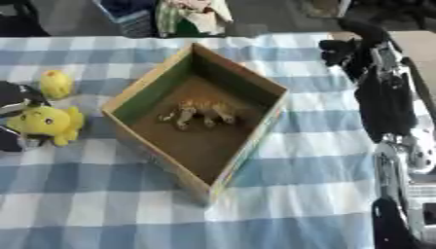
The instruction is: Pick up objects on the table and place them in the box.
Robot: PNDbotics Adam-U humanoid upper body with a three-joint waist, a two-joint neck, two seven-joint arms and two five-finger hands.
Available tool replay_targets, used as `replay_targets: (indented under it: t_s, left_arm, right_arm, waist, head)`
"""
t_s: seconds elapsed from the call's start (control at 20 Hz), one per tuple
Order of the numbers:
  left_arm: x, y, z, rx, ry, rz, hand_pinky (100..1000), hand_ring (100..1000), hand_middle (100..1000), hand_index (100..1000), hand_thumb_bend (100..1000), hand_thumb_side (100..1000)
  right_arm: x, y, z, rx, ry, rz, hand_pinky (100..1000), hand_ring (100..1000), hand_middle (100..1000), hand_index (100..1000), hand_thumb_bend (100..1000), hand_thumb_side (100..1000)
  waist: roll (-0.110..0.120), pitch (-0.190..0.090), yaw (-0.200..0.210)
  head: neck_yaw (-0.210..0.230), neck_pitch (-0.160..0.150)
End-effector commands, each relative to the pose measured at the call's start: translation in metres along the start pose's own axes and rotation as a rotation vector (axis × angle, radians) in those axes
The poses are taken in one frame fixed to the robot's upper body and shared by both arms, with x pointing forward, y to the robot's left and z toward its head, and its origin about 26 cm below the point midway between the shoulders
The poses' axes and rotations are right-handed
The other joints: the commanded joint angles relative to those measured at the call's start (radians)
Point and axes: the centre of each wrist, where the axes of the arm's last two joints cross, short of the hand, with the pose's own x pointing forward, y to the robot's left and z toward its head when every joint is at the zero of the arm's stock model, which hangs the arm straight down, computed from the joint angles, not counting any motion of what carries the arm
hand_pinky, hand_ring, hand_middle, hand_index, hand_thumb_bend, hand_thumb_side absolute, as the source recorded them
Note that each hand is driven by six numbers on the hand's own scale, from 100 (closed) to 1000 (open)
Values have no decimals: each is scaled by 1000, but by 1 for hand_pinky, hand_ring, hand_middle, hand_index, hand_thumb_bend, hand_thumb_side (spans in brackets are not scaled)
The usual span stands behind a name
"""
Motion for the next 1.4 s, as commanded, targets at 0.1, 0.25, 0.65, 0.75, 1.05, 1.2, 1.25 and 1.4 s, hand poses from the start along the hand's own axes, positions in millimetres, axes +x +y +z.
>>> replay_targets:
  t_s: [0.1, 0.25, 0.65, 0.75, 1.05, 1.2, 1.25, 1.4]
  left_arm:
    - [-6, 13, 10, 22, 0, -21, 589, 767, 684, 776, 174, 292]
    - [-5, 17, 13, 3, -18, -22, 590, 768, 689, 780, 183, 296]
    - [-4, 29, 21, 9, -31, -16, 572, 752, 653, 755, 155, 288]
    - [-3, 33, 23, 26, -37, -17, 566, 747, 646, 750, 141, 282]
    - [6, 51, 30, 101, -70, -18, 550, 735, 626, 737, 100, 264]
    - [14, 66, 32, 149, -105, -21, 542, 727, 618, 731, 100, 258]
    - [18, 72, 33, 167, -119, -20, 540, 725, 617, 732, 100, 257]
    - [27, 90, 34, 223, -155, -5, 535, 719, 614, 731, 100, 254]
  right_arm:
    - [4, -6, -1, 0, -6, 23, 828, 788, 447, 834, 100, 836]
    - [4, -6, 1, -1, 1, 24, 828, 788, 447, 835, 100, 836]
    - [4, -5, 4, -4, 12, 22, 829, 789, 448, 835, 100, 836]
    - [4, -5, 5, -5, 13, 21, 829, 789, 448, 835, 100, 833]
    - [5, -4, 5, -6, 10, 17, 827, 789, 449, 835, 100, 817]
    - [5, -2, 5, -5, 7, 15, 826, 789, 450, 835, 100, 812]
    - [5, -2, 5, -5, 7, 14, 826, 789, 450, 835, 100, 810]
    - [6, -1, 5, -4, 4, 12, 826, 789, 450, 835, 100, 807]
  waist:
    - [2, -31, 6]
    - [4, -38, 10]
    - [11, -52, 17]
    - [12, -56, 19]
    - [13, -68, 20]
    - [13, -75, 19]
    - [13, -77, 18]
    - [14, -81, 15]
  head:
    - [-3, 7]
    - [-5, 13]
    - [-11, 20]
    - [-13, 22]
    - [-17, 26]
    - [-18, 25]
    - [-18, 25]
    - [-17, 25]
